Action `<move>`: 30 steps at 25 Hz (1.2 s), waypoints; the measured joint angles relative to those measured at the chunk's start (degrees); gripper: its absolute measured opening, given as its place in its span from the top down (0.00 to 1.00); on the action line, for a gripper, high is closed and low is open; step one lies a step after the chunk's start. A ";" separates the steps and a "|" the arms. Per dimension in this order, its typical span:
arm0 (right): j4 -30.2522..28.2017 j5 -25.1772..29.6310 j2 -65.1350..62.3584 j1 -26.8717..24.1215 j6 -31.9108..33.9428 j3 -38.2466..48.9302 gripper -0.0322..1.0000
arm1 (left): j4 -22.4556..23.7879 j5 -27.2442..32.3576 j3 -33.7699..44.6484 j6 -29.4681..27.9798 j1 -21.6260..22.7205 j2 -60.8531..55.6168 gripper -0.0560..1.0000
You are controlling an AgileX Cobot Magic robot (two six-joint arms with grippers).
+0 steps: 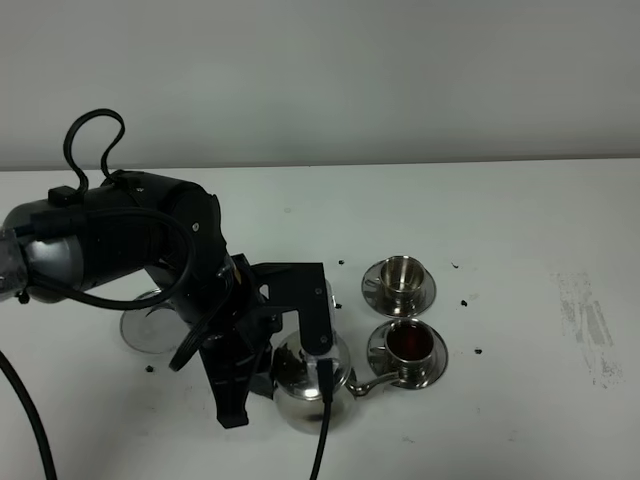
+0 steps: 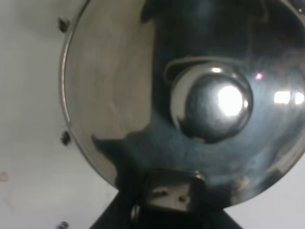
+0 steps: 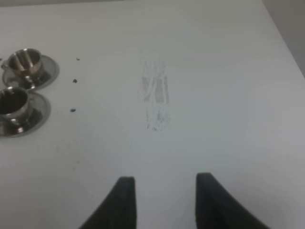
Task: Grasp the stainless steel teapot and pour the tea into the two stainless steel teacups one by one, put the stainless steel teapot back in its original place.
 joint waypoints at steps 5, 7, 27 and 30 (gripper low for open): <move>0.00 0.00 0.00 0.00 0.00 0.00 0.69 | -0.29 -4.15 3.96 0.00 0.00 0.00 0.75; 0.05 0.00 0.00 0.00 0.00 0.00 0.69 | -0.29 -7.07 6.04 0.00 0.00 0.00 0.75; 0.05 0.00 0.00 0.00 0.00 0.00 0.69 | 1.11 -2.11 -2.28 0.00 0.66 -0.95 0.75; 0.05 0.00 0.00 0.00 0.00 0.00 0.69 | 3.06 -0.26 -8.39 0.00 2.50 -0.29 0.75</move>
